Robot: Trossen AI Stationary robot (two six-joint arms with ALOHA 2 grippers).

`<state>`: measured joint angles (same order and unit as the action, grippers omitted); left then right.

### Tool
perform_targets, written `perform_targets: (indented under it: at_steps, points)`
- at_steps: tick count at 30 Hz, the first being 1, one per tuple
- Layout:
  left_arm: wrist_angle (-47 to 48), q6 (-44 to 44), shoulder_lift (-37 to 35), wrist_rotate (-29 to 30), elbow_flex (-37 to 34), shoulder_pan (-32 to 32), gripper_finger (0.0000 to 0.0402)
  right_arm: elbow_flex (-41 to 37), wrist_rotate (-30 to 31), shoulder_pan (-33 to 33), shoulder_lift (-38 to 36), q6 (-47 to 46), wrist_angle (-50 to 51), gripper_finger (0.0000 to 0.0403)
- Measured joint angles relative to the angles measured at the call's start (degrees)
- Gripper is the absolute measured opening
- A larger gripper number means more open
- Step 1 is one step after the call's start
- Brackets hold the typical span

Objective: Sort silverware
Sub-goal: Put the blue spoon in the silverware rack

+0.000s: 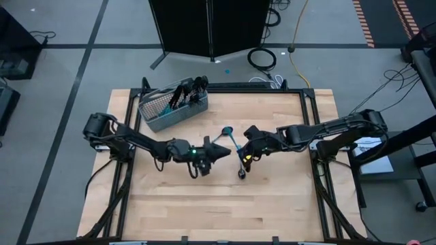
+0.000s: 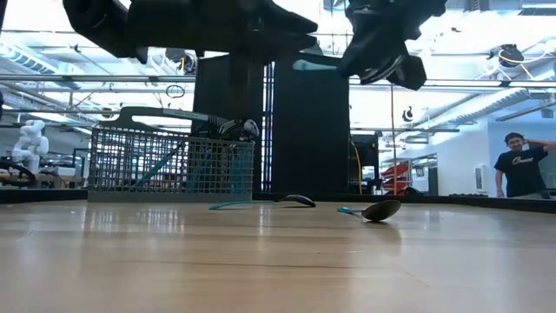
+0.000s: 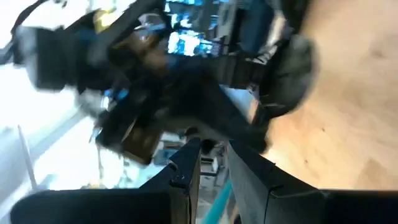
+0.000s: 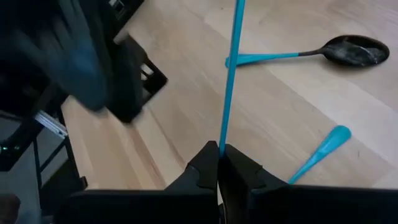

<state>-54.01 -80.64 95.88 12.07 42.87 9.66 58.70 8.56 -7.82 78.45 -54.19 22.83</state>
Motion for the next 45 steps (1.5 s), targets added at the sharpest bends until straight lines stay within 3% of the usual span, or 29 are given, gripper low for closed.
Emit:
perform_targets:
  at_steps: [4,17,37,45]
  points:
    - [0.7,-6.9,1.1,0.1,0.0,0.7,0.008,0.0,-0.7,0.0,0.0,0.0,-1.9,0.0]
    - [1.0,-7.3,1.1,0.4,0.0,0.5,0.008,0.0,-1.4,0.0,0.0,-0.6,-5.1,0.0]
    - [1.0,-18.9,1.2,1.6,0.0,0.4,0.008,0.0,-2.9,0.0,0.8,-1.0,-6.8,0.0]
    - [1.1,-19.2,1.2,1.2,0.8,-0.2,0.008,0.0,-4.2,0.0,0.9,-2.1,-8.1,0.0]
